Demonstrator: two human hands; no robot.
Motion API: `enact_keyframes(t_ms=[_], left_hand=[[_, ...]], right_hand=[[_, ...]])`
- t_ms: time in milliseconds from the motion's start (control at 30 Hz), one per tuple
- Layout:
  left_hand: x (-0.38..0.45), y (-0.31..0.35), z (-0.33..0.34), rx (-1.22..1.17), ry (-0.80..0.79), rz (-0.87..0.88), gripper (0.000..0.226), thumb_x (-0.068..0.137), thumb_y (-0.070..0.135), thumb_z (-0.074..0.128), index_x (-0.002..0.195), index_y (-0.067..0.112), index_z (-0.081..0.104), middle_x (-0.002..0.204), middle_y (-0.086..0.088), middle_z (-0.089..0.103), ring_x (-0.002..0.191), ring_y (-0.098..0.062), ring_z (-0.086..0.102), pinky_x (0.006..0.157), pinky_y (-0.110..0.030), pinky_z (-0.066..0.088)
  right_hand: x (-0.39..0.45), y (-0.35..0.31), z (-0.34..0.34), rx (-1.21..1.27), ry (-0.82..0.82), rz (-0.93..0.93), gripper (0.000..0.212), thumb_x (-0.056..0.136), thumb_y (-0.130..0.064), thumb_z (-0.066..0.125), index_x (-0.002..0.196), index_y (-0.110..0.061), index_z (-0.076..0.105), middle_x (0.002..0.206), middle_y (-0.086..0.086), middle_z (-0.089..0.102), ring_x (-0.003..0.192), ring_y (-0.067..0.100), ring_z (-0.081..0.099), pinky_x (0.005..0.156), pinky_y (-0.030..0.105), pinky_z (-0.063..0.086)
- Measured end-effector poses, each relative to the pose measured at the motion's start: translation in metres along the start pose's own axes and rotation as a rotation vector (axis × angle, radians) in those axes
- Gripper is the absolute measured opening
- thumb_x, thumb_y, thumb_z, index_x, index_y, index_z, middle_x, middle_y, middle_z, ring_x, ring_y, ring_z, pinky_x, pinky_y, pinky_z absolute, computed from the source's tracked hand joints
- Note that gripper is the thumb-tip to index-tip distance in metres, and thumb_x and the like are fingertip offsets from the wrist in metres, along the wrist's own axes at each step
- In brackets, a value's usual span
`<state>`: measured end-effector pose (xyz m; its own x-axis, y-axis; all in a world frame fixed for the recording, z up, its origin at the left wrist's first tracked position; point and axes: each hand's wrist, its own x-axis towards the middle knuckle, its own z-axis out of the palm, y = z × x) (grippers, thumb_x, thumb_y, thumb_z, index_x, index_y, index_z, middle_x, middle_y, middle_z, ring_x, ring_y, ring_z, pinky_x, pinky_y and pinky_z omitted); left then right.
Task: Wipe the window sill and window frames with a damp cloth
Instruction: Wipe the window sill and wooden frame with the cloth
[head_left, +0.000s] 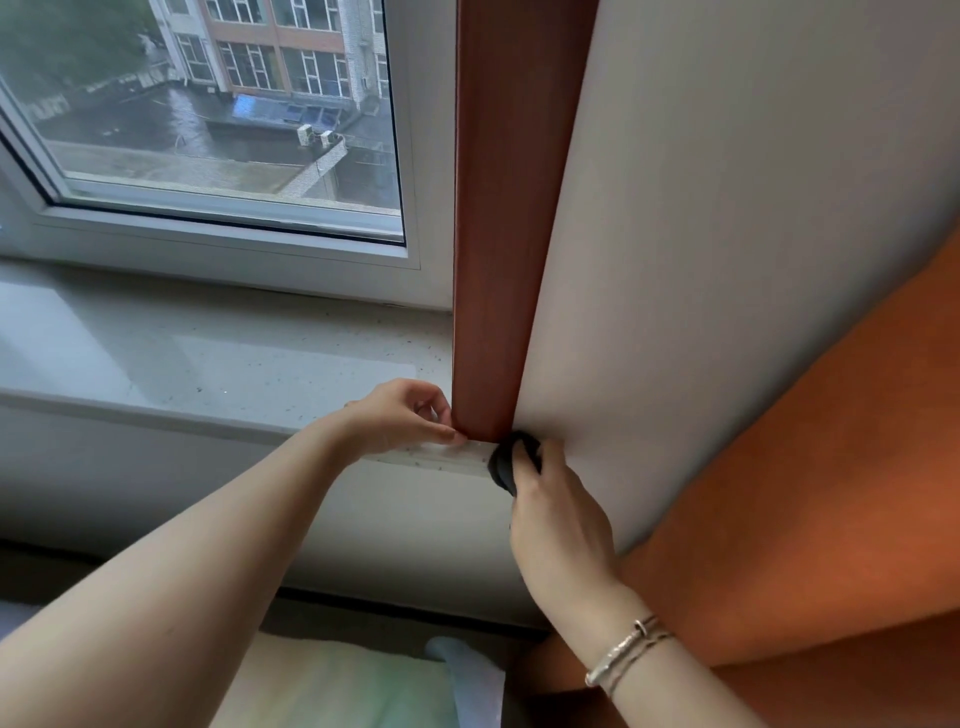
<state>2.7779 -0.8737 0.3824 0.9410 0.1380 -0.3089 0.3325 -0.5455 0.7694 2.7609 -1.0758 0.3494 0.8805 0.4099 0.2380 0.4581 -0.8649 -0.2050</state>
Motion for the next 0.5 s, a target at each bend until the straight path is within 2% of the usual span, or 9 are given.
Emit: enact_keyframes(t_ms=[100, 200, 233, 300, 367, 433, 500], left_hand=[[0.001, 0.003, 0.000, -0.015, -0.018, -0.006, 0.030, 0.072, 0.022, 0.080, 0.057, 0.024, 0.055, 0.063, 0.002, 0.050, 0.063, -0.013, 0.046, 0.057, -0.023, 0.040], [-0.001, 0.005, -0.001, -0.027, -0.043, -0.002, 0.029, 0.075, 0.020, 0.079, 0.060, 0.021, 0.053, 0.063, 0.001, 0.049, 0.062, -0.012, 0.044, 0.053, -0.019, 0.039], [-0.001, 0.006, -0.002, -0.031, -0.051, -0.001, 0.030, 0.075, 0.020, 0.079, 0.060, 0.021, 0.053, 0.063, 0.001, 0.049, 0.062, -0.012, 0.044, 0.052, -0.018, 0.038], [-0.002, 0.006, -0.002, -0.043, -0.066, 0.002, 0.030, 0.075, 0.020, 0.079, 0.060, 0.021, 0.053, 0.064, 0.000, 0.049, 0.062, -0.013, 0.043, 0.053, -0.018, 0.038], [-0.001, 0.005, -0.002, -0.047, -0.069, 0.006, 0.030, 0.075, 0.021, 0.079, 0.059, 0.021, 0.053, 0.064, 0.000, 0.048, 0.063, -0.014, 0.043, 0.054, -0.020, 0.037], [-0.001, 0.003, -0.002, -0.054, -0.066, 0.010, 0.031, 0.074, 0.021, 0.079, 0.059, 0.022, 0.053, 0.063, 0.000, 0.047, 0.063, -0.014, 0.042, 0.054, -0.021, 0.037], [-0.001, 0.002, -0.001, -0.057, -0.059, 0.013, 0.032, 0.074, 0.022, 0.080, 0.058, 0.023, 0.052, 0.062, 0.000, 0.045, 0.062, -0.013, 0.041, 0.053, -0.020, 0.036]], right_hand=[[0.002, -0.002, -0.005, -0.027, -0.022, -0.006, 0.059, 0.054, -0.006, 0.075, 0.111, -0.016, 0.067, 0.096, 0.004, 0.058, 0.061, 0.019, 0.061, 0.038, 0.026, 0.040], [-0.002, 0.010, -0.010, -0.070, -0.084, -0.019, 0.060, 0.076, -0.009, 0.061, 0.133, -0.022, 0.050, 0.117, 0.003, 0.049, 0.078, 0.022, 0.060, 0.049, 0.032, 0.042], [-0.005, 0.015, -0.011, -0.074, -0.083, -0.015, 0.061, 0.077, -0.009, 0.061, 0.135, -0.023, 0.048, 0.119, 0.003, 0.048, 0.078, 0.022, 0.059, 0.048, 0.032, 0.040], [-0.010, 0.026, -0.012, -0.124, -0.063, 0.022, 0.066, 0.061, -0.008, 0.076, 0.124, -0.020, 0.060, 0.106, 0.002, 0.055, 0.061, 0.020, 0.057, 0.040, 0.026, 0.028], [-0.010, 0.028, -0.007, -0.159, -0.025, 0.020, 0.068, 0.051, -0.006, 0.081, 0.117, -0.016, 0.066, 0.097, 0.002, 0.059, 0.052, 0.018, 0.055, 0.038, 0.023, 0.022], [-0.007, 0.015, -0.003, -0.107, -0.037, -0.011, 0.062, 0.058, -0.008, 0.076, 0.119, -0.015, 0.064, 0.100, 0.000, 0.060, 0.057, 0.019, 0.059, 0.039, 0.026, 0.033], [-0.005, -0.001, -0.002, -0.088, -0.048, -0.029, 0.065, 0.054, -0.012, 0.078, 0.118, -0.013, 0.065, 0.101, -0.001, 0.063, 0.059, 0.017, 0.061, 0.040, 0.024, 0.040]])
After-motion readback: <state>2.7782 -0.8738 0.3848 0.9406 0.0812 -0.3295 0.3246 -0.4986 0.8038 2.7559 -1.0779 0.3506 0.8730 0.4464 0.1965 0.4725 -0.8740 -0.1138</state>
